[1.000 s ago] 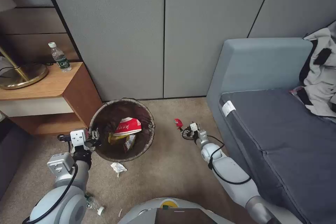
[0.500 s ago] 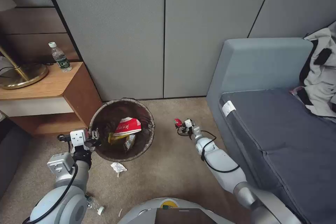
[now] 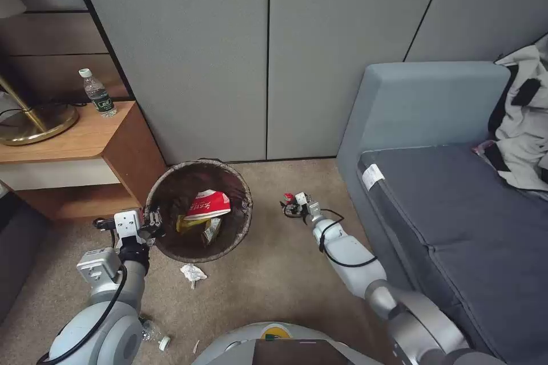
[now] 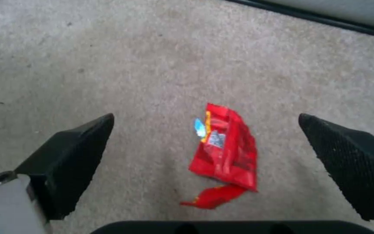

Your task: Pick up the trash bin, then pick up the garbage from the floor and place it into the trash bin.

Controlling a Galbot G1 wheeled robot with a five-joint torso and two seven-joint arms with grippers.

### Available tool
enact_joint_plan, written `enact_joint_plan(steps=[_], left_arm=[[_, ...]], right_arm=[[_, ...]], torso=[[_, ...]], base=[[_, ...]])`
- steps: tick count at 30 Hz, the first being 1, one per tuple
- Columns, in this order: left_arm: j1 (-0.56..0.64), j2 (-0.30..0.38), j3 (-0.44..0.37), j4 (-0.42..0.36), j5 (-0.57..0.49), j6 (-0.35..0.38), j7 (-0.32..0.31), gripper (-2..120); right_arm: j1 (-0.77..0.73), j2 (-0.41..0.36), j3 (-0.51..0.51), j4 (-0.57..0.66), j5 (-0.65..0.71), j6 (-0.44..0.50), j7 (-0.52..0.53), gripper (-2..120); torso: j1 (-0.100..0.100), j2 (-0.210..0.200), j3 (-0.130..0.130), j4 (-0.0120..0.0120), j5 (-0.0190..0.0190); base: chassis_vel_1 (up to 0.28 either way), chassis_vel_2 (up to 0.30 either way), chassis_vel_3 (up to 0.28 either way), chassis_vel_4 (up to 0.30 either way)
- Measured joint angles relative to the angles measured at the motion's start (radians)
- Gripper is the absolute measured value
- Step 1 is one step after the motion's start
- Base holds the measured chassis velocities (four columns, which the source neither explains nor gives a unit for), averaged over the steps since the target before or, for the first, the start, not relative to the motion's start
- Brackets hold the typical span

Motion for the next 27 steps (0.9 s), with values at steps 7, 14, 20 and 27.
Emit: enact_joint_plan(steps=[7, 14, 20, 27], left_arm=[[-0.004, -0.003, 0.000, 0.000, 0.001, -0.001, 0.000, 3], [-0.006, -0.005, 0.006, 0.000, 0.004, -0.003, 0.002, 3], [-0.006, -0.004, 0.007, 0.000, 0.005, -0.004, 0.003, 3], [-0.006, -0.007, 0.011, 0.000, 0.008, -0.005, 0.004, 3]], right_arm=[[0.046, 0.039, 0.005, -0.108, -0.013, 0.012, -0.016, 100], [0.064, 0.052, 0.004, -0.142, -0.011, -0.010, -0.016, 100], [0.071, 0.056, 0.004, -0.157, -0.001, -0.038, -0.015, 100], [0.076, 0.060, 0.002, -0.163, 0.033, -0.064, -0.015, 100]], torso=[[0.000, 0.000, 0.000, 0.0000, -0.0001], [0.000, 0.000, 0.000, -0.0001, -0.0001], [0.000, 0.000, 0.000, -0.0001, 0.0000], [0.000, 0.000, 0.000, 0.0000, 0.0000]], base=[[0.000, 0.000, 0.000, 0.000], [0.000, 0.000, 0.000, 0.000], [0.000, 0.000, 0.000, 0.000], [0.000, 0.000, 0.000, 0.000]])
